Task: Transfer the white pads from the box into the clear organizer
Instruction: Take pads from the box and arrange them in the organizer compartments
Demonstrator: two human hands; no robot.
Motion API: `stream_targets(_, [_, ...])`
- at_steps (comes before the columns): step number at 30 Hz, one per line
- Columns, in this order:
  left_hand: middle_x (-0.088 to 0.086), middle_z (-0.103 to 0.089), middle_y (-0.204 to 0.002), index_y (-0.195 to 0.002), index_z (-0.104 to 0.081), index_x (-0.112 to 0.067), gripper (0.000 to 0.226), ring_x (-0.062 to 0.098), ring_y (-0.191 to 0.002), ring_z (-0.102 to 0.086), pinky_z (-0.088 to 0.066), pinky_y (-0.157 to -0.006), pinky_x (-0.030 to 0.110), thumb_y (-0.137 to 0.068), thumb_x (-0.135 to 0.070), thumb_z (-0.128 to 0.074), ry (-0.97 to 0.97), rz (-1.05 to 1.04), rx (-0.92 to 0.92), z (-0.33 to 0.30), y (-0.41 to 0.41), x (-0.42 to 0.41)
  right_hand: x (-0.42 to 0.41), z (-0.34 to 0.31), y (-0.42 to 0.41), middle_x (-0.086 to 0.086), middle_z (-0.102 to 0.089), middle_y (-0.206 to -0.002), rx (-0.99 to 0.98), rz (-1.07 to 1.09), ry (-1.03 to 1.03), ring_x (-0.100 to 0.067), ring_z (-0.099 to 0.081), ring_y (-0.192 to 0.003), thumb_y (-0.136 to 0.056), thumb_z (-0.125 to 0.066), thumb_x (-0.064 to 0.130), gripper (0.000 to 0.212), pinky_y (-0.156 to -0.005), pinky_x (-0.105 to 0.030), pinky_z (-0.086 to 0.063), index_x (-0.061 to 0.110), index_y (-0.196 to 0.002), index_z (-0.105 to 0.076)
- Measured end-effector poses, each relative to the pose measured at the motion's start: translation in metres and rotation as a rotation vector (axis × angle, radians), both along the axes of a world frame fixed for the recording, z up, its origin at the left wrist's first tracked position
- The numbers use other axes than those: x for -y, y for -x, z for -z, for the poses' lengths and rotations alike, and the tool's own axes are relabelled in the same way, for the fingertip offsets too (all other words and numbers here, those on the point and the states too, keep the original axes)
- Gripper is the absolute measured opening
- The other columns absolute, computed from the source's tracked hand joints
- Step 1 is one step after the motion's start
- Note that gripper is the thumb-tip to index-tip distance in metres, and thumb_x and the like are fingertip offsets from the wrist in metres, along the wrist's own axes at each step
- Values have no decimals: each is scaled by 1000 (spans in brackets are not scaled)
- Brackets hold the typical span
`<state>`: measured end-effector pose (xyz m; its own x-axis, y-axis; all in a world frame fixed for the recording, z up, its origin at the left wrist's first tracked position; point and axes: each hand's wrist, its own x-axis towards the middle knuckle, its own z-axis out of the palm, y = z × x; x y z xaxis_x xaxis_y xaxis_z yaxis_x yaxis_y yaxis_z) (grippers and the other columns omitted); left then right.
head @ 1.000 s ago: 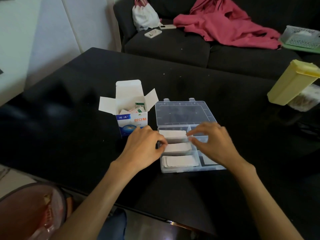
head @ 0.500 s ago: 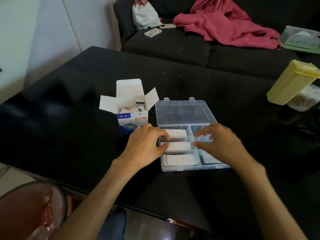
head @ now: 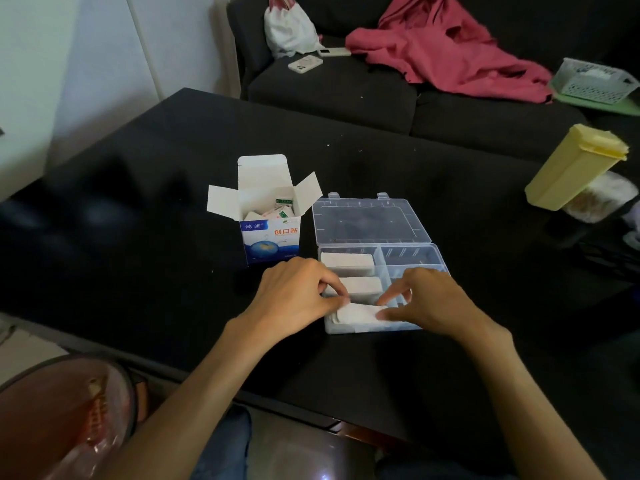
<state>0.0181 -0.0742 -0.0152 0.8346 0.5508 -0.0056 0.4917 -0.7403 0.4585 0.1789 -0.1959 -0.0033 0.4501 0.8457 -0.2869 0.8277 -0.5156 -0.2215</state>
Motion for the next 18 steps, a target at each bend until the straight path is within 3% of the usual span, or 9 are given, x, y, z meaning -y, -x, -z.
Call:
stream_targets(3, [-17, -53, -76, -99, -70, -39, 22, 4, -67, -48, -33, -55, 16, -83, -52, -62, 1, 15, -30, 1, 0, 0, -3, 0, 1, 10, -53, -96, -20, 4, -34, -5, -43, -87, -77, -67, 51, 26, -101, -38, -40, 37, -99, -70])
stream_targets(7, [-15, -61, -91, -106, -70, -36, 25, 3, -72, -47, -40, -66, 19, -86, -48, -60, 8, 46, -92, 5, -1, -2, -3, 0, 5, 6, -60, -106, -23, 11, -51, -10, -51, -96, -75, -68, 52, 26, -101, -40, -40, 37, -96, -71])
stream_targets(13, [-15, -57, -84, -102, -71, -35, 21, 4, -72, -48, -47, -72, 24, -86, -44, -62, -8, 70, -90, 7, -1, -1, -4, -4, 5, 6, -66, -113, 11, 71, -85, -10, -57, -99, -73, -66, 59, 35, -99, -40, -44, 33, -96, -72])
stream_targets(18, [-13, -63, -91, -105, -71, -35, 30, 5, -74, -50, -38, -63, 19, -84, -54, -59, -31, 55, -144, 4, -3, 0, -4, 1, 14, 7, -63, -115, 39, 81, -65, -13, -55, -107, -71, -68, 58, 33, -103, -39, -39, 33, -92, -70])
